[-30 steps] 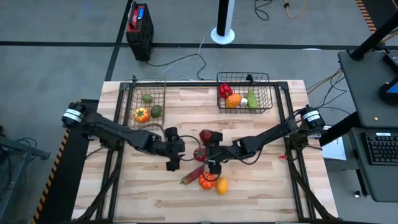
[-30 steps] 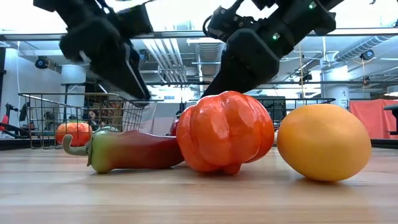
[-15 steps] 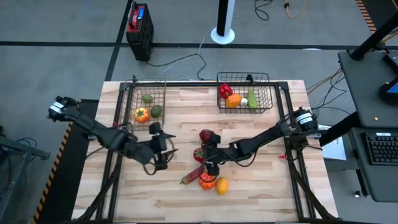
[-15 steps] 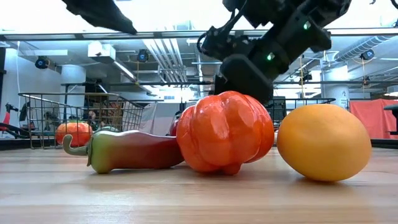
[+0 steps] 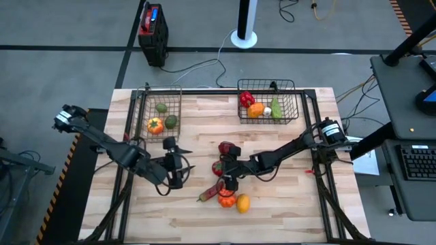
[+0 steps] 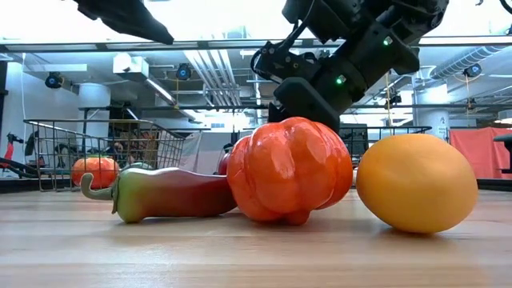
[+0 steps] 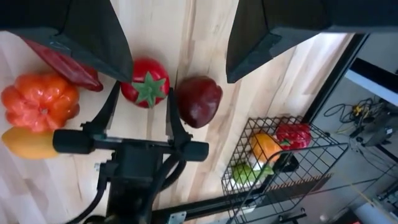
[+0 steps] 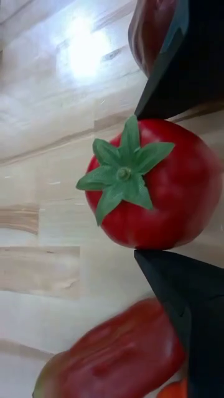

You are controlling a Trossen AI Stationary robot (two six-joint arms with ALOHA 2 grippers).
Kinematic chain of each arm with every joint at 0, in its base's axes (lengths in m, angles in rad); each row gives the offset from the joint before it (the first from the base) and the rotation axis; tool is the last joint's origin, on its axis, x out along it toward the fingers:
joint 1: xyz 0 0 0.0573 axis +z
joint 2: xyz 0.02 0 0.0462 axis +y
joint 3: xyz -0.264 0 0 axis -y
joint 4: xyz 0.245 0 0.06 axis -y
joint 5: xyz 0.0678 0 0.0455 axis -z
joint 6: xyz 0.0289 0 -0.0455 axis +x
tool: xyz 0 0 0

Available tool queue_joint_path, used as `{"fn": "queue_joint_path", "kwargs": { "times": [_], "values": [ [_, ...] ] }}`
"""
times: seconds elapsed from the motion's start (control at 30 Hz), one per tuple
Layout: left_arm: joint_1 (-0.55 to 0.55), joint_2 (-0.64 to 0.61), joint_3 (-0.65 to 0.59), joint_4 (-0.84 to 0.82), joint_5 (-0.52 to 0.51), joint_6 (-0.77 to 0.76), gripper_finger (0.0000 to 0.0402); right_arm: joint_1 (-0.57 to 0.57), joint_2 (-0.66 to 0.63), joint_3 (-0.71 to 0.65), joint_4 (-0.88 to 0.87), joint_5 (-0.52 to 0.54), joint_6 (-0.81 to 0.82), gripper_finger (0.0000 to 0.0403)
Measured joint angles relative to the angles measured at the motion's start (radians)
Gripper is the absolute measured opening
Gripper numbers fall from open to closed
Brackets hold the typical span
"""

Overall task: Sort produce into baskets
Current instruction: Put the tomato into the brown wire basket

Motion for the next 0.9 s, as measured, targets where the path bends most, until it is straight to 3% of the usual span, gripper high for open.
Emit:
{"fn": "queue_joint_path", "kwargs": {
  "times": [0.23, 0.43, 0.63, 0.9],
  "values": [
    [0.0, 0.031, 0.0, 0.006, 0.0, 0.0, 0.0238, 0.0, 0.0, 0.0, 0.0, -0.001, 0.001, 0.029],
    [0.0, 0.041, -0.007, 0.043, -0.001, 0.024, 0.0238, 0.0, -0.019, 0.0, -0.005, -0.017, 0.007, 0.0286],
    [0.003, 0.032, -0.123, 0.423, 0.073, 0.237, 0.0238, 0.005, -0.15, -0.002, -0.007, -0.018, -0.042, 0.0285],
    [0.023, 0.035, -0.332, 0.922, 0.169, 0.276, 0.0239, 0.06, -0.313, -0.017, 0.064, -0.024, -0.142, 0.029]
  ]
}}
